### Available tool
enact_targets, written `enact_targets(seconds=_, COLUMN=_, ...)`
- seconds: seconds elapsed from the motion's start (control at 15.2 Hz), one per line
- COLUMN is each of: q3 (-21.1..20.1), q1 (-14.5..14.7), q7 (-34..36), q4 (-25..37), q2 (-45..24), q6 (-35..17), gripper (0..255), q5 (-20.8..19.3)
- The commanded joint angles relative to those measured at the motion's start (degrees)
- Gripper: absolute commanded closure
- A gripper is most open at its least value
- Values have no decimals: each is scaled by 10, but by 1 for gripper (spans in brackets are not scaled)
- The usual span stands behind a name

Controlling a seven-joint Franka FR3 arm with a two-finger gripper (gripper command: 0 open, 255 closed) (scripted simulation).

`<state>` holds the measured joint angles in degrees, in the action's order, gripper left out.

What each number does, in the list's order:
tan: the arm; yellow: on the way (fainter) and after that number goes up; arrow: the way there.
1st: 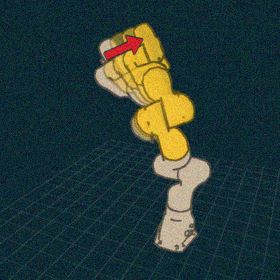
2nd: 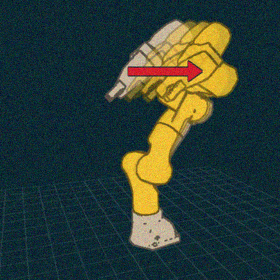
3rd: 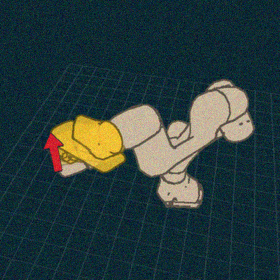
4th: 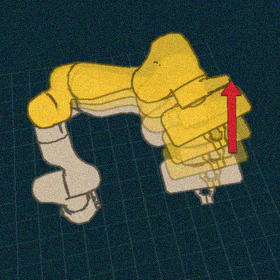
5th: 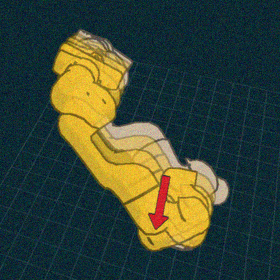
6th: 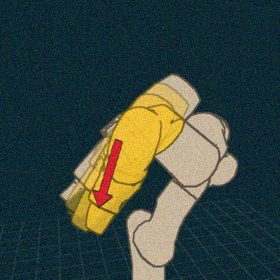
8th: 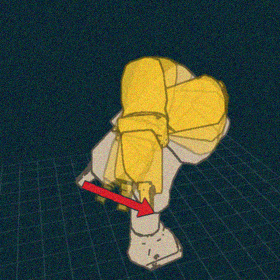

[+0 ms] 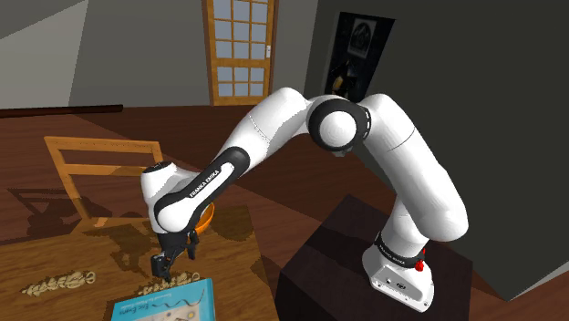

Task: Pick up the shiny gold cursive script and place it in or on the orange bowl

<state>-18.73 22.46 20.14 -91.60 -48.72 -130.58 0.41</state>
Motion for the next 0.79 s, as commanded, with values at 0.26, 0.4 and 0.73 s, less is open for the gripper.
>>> enact_targets(seconds=0.26, q3=5, q1=13, q7=3, q4=10, q2=-38, q6=-29, gripper=0, q5=-5)
enact_targets(seconds=0.4, q3=5, q1=13, q7=3, q4=9, q2=-38, q6=-29, gripper=0, q5=-5)
enact_targets(seconds=0.73, q3=5, q1=13, q7=3, q4=10, q2=-38, q6=-29, gripper=0, q5=-5)
